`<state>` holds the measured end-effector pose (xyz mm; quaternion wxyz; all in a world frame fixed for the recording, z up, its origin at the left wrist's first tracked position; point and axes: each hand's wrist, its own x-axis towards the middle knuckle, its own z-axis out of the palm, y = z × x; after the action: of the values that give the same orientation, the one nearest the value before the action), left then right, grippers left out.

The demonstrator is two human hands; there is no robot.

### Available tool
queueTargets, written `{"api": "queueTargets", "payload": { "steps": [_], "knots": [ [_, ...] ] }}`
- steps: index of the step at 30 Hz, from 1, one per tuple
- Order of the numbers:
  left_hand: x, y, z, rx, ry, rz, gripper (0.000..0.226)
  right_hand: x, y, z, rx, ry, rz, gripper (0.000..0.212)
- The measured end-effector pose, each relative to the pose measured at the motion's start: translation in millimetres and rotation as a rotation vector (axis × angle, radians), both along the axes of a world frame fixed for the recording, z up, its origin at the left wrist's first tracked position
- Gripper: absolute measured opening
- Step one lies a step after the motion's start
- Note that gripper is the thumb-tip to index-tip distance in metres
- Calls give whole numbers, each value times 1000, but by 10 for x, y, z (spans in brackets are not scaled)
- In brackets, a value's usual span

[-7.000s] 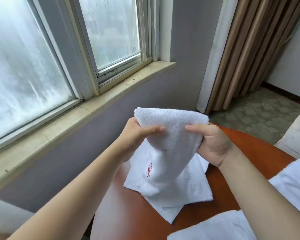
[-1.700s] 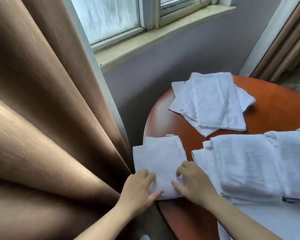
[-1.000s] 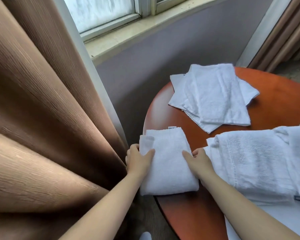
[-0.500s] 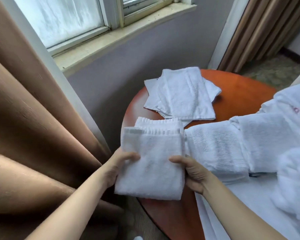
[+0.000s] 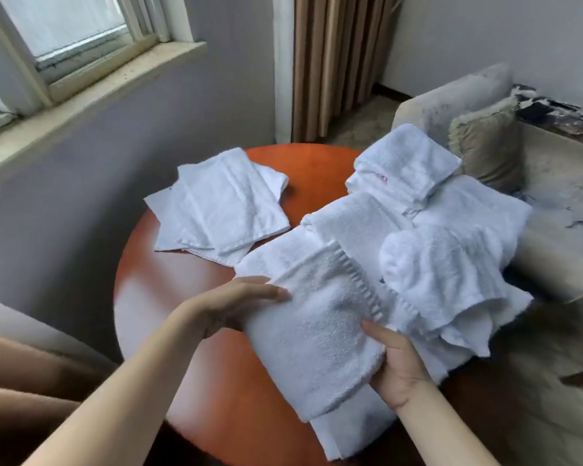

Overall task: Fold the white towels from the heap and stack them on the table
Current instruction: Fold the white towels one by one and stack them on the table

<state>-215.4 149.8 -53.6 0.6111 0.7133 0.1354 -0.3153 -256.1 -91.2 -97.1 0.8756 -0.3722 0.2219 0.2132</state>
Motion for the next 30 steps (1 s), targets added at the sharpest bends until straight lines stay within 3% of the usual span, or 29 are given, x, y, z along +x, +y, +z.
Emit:
{"api": "queueTargets", "payload": {
  "steps": [3, 5, 10, 15, 19, 22, 25, 27, 30],
  "knots": [
    [20, -225, -257, -161, 5, 93, 87, -163, -138, -80, 32, 7, -212, 41],
    [-90, -489, -410, -261, -13, 168, 89, -284, -99, -121, 50, -5, -251, 40],
    [-275, -837, -678, -44, -261, 75, 94, -622, -44, -277, 107, 24, -229, 46],
    [-68, -760, -640, 127, -360, -157, 99, -745, -401, -435, 177, 82, -225, 87],
    [27, -943, -599, 364, -538, -416, 87, -818, -284, -602, -98, 249, -153, 56],
    [-14, -1114, -660, 672, -797, -513, 73, -790, -214, -711, -389, 250, -273, 35],
    [-161, -1228, -750, 743, -900, -517, 68, -709, -259, -625, -552, 149, -421, 16],
    [-234, -1269, -801, 768, -952, -499, 62, -653, -326, -520, -639, 120, -525, 10],
    [-265, -1327, -888, 859, -959, -501, 72, -580, -450, -469, -893, 45, -568, 21]
  ]
}}
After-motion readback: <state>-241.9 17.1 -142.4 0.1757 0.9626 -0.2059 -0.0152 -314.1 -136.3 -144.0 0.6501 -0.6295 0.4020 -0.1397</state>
